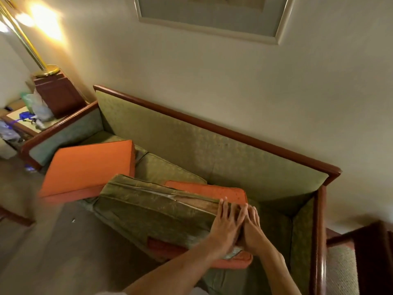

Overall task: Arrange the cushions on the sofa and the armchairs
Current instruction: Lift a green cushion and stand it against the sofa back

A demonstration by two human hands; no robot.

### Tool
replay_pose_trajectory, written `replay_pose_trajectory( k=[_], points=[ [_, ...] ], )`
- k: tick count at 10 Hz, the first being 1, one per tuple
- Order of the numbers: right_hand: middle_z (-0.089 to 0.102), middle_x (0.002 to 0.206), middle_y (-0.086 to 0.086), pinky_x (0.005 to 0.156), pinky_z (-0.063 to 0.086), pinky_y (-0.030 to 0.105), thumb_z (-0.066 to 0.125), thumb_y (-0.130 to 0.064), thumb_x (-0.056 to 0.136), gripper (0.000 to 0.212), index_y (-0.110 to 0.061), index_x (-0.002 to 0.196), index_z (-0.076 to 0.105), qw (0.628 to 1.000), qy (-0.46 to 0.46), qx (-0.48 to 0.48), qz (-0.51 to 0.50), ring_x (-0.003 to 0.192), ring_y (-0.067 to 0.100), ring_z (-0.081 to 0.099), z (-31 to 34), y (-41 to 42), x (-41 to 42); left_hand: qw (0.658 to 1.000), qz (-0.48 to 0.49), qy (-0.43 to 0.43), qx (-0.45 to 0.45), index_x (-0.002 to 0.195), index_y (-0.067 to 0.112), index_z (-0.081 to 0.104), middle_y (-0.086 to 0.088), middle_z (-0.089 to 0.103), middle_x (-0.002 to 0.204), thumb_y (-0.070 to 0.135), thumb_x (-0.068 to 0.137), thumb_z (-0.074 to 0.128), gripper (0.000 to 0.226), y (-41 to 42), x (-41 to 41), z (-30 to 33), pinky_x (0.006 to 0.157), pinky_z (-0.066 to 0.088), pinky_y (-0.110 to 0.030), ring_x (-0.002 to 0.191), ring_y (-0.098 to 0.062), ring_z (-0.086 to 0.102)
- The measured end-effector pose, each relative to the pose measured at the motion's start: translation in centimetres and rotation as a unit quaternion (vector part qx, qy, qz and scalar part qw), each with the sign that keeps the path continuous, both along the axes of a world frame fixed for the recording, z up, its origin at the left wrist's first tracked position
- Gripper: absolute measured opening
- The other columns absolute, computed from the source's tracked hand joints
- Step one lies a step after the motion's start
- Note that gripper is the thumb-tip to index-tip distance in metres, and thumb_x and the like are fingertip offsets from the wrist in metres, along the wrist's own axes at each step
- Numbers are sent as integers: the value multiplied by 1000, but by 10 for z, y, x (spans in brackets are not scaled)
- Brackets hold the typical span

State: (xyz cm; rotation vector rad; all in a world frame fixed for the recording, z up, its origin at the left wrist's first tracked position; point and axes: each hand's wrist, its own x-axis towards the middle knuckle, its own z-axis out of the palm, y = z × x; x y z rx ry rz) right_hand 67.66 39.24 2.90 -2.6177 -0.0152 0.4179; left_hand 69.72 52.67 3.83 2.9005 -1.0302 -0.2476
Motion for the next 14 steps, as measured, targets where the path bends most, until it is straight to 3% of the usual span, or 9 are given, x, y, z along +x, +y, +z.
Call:
replay_pose_trajectory(
  k=[1, 5, 7, 8, 9, 10, 11, 12, 14],
  points=[
    [5, 163, 9, 118, -2, 32, 81, -56, 71, 120, -21, 157, 4, 998, -42, 40, -20, 149, 31, 3, -4, 3, -9, 1000, 4, -16, 12, 155, 17, -20, -24, 25, 157, 44, 75, 83, 133, 4, 0, -1, 121, -2, -56, 145, -47, 21],
    [38, 129, -2, 99, 40, 40, 81, -57, 59, 100, -27, 143, 35, 994, -106, 6, -4, 118, 22, 37, 130, 29, 33, 995, 35, -52, -76, 156, 11, 16, -8, 34, 144, 42, 64, 88, 121, 42, 48, 120, 107, 34, -44, 129, -29, 36],
    [40, 125, 1, 101, 33, 45, 74, -59, 60, 88, -25, 136, 44, 960, -263, -37, 90, 116, 23, 34, 246, 100, 38, 974, 45, -47, -218, 121, 38, 55, 10, 54, 116, 26, 77, 82, 53, 134, 63, 200, 95, 43, -30, 104, -5, 47],
    [34, 139, 2, 112, 22, 48, 79, -55, 66, 107, -26, 151, 20, 949, -287, 37, 128, 129, 22, 29, 252, 144, 50, 926, 153, 43, -342, 86, 33, 55, 4, 52, 93, 19, 91, 69, 21, 176, 74, 201, 76, 47, -26, 78, 3, 56],
    [16, 157, 5, 119, -1, 57, 83, -50, 66, 130, -30, 155, -10, 972, -183, 44, 138, 147, 25, 8, 212, 160, 72, 973, 60, 58, -216, 112, 68, 49, 29, 37, 109, 23, 66, 90, 77, 256, 97, 137, 102, 40, -23, 112, 7, 50],
    [18, 157, 4, 119, 2, 63, 81, -58, 65, 133, -26, 155, -11, 975, -163, -65, 137, 148, 27, 11, 159, 153, 78, 947, 114, 58, -294, 133, 34, 54, 22, 50, 117, 63, 43, 92, 102, 304, 102, 125, 96, 53, -43, 119, -23, 57],
    [21, 157, -1, 121, -1, 55, 77, -67, 63, 129, -26, 157, -2, 974, -160, -108, 115, 146, 24, 15, 144, 124, 81, 916, 189, 62, -347, 129, 36, 59, 8, 59, 118, 76, 41, 87, 100, 349, 107, 124, 90, 53, -25, 111, -16, 61],
    [25, 154, -6, 120, 12, 51, 77, -71, 56, 126, -31, 154, 8, 987, -113, -102, 55, 141, 23, 23, 143, 82, 89, 882, 239, 121, -387, 123, 68, 50, 12, 56, 128, 76, 31, 87, 99, 374, 118, 120, 103, 44, -31, 120, -20, 56],
    [28, 131, -13, 105, 42, 39, 92, -45, 52, 117, -33, 145, 21, 996, -80, 42, 22, 120, 11, 34, 133, 68, 93, 920, 282, 175, -211, 158, 34, 3, -2, 16, 164, 58, 43, 95, 149, 370, 138, 151, 122, 19, -47, 150, -29, 20]
  ],
)
